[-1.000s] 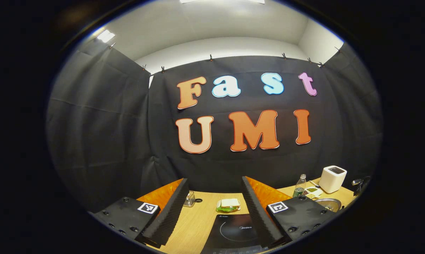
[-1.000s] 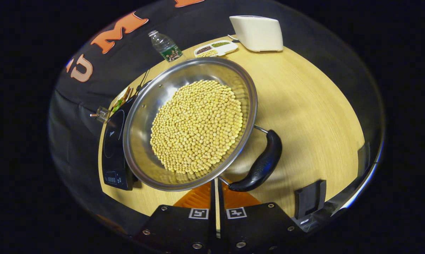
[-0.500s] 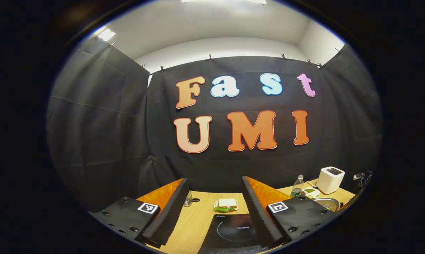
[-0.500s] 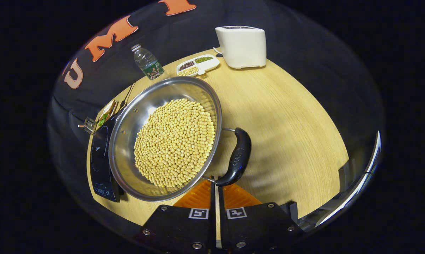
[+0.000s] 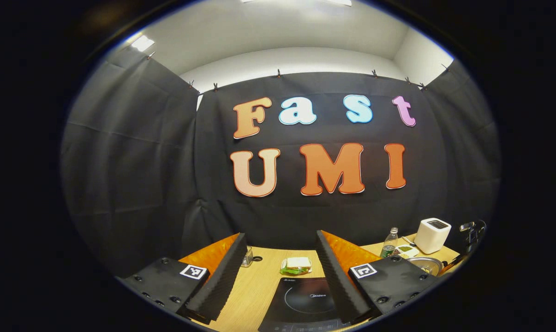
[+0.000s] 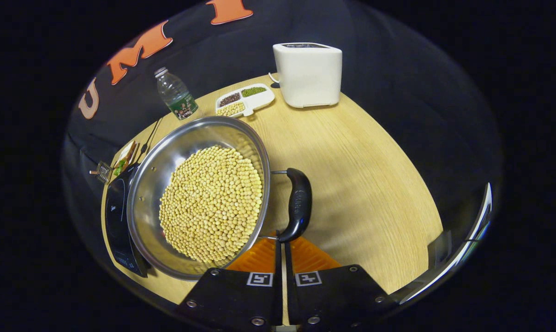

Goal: First push the handle of the pot to place it horizontally, then grasp the pot with both hands and set it on the induction cooktop.

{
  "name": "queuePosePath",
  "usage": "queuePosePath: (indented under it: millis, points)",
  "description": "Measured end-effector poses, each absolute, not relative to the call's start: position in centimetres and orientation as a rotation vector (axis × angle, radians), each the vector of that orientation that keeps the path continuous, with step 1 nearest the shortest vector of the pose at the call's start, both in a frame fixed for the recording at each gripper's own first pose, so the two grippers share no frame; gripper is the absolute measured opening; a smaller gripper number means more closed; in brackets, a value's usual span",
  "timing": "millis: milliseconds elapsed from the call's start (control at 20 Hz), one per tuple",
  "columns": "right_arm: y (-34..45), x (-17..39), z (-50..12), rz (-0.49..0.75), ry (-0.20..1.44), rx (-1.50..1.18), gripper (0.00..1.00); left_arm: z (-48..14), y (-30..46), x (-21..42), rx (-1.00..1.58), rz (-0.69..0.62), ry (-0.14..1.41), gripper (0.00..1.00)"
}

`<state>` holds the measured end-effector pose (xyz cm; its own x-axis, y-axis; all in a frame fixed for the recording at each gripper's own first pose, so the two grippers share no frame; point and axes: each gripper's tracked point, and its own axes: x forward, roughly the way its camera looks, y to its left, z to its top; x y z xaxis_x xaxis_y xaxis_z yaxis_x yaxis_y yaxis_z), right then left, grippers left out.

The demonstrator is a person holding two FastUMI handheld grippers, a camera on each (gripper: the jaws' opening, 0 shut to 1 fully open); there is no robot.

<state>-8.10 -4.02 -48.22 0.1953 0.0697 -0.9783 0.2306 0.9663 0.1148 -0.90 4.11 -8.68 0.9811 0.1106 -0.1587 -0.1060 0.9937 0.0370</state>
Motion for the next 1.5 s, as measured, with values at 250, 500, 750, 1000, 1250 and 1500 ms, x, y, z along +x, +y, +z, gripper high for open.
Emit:
queuePosePath:
  millis: [250,500,750,1000,1250,1500]
  points:
    - [-5.3,-5.4,-48.9,-0.161,1.338,0.155,0.05,-9.0,3.1,-0.7,0.003,0.090,0.171,0.98]
    - [-5.8,-2.4,-48.6,-0.174,1.299,0.156,0.04,-10.0,2.0,-0.3,0.010,0.074,0.196,0.96]
    - [-6.1,1.8,-46.6,-0.167,1.174,0.140,0.04,-10.9,-0.4,0.2,-0.021,0.033,0.218,0.98]
    - [-6.8,0.4,-46.4,-0.164,1.234,0.121,0.04,-12.1,-1.8,0.8,-0.017,0.014,0.247,0.98]
    - [-5.7,0.0,-46.3,-0.123,1.257,0.179,0.04,-13.8,-3.3,1.6,-0.026,-0.007,0.292,0.98]
    - [-5.6,1.3,-44.5,-0.093,1.204,0.174,0.24,-18.7,-9.1,2.5,-0.008,-0.123,0.429,0.99]
